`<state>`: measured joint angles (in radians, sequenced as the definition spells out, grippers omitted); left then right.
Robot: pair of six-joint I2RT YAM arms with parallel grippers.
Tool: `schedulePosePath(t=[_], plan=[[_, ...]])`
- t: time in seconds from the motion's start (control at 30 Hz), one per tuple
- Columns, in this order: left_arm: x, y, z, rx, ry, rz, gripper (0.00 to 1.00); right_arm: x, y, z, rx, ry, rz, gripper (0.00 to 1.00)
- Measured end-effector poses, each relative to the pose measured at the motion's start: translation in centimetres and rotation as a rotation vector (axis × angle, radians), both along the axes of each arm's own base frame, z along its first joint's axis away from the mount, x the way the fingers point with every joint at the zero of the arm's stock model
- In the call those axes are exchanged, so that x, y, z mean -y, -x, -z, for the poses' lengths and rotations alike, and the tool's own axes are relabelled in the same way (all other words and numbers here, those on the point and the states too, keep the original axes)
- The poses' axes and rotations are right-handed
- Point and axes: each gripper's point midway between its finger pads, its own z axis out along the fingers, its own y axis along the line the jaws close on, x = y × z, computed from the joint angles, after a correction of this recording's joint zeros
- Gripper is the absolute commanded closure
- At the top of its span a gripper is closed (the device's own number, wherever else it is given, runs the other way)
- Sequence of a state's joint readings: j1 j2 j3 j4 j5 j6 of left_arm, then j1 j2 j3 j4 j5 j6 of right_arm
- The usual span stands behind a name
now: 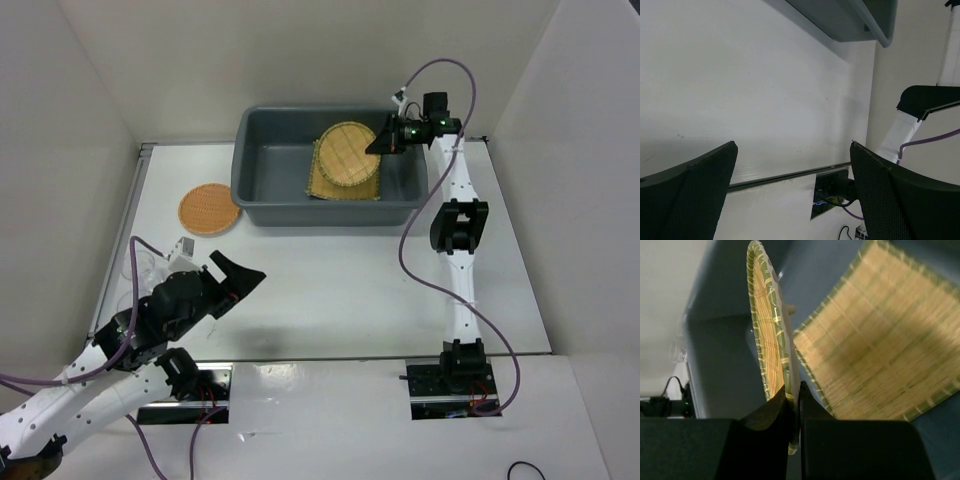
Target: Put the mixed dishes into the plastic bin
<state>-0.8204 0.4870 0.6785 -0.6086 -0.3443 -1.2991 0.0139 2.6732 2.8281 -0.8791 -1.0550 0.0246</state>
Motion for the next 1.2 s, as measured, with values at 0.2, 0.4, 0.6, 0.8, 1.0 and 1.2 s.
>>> schedulePosePath(t=[0.2, 0.4, 0.6, 0.8, 1.0, 1.2], plan=[[-0.5, 0.0, 0.4, -0.017, -0.002, -0.025, 0.01, -2.1, -0.7, 5.5, -0.102, 0.046, 0.024, 1.0], [-0.8, -0.1, 0.5, -0.016, -0.008, -0.042, 0.01, -4.5, -1.9, 3.2, 0.032, 0.134, 0.079, 0.98], [-1.1, -0.3, 0.6, -0.017, -0.012, -0.063, 0.01, -3.1, -4.3, 3.4, 0.099, 0.246, 0.219, 0.96], [-1.5, -0.4, 0.4, -0.009, -0.007, -0.084, 0.01, -1.0, -5.6, 6.7, 0.062, 0.33, 0.307, 0.96], [-1.6, -0.4, 0.5, -0.009, -0.011, -0.09, 0.01, 0.0, -5.9, 7.5, 0.051, 0.381, 0.358, 0.5], [-2.3, -0.5, 0.6, -0.005, -0.026, -0.113, 0.01, 1.9, -5.0, 9.4, 0.0, 0.501, 0.397, 0.18]])
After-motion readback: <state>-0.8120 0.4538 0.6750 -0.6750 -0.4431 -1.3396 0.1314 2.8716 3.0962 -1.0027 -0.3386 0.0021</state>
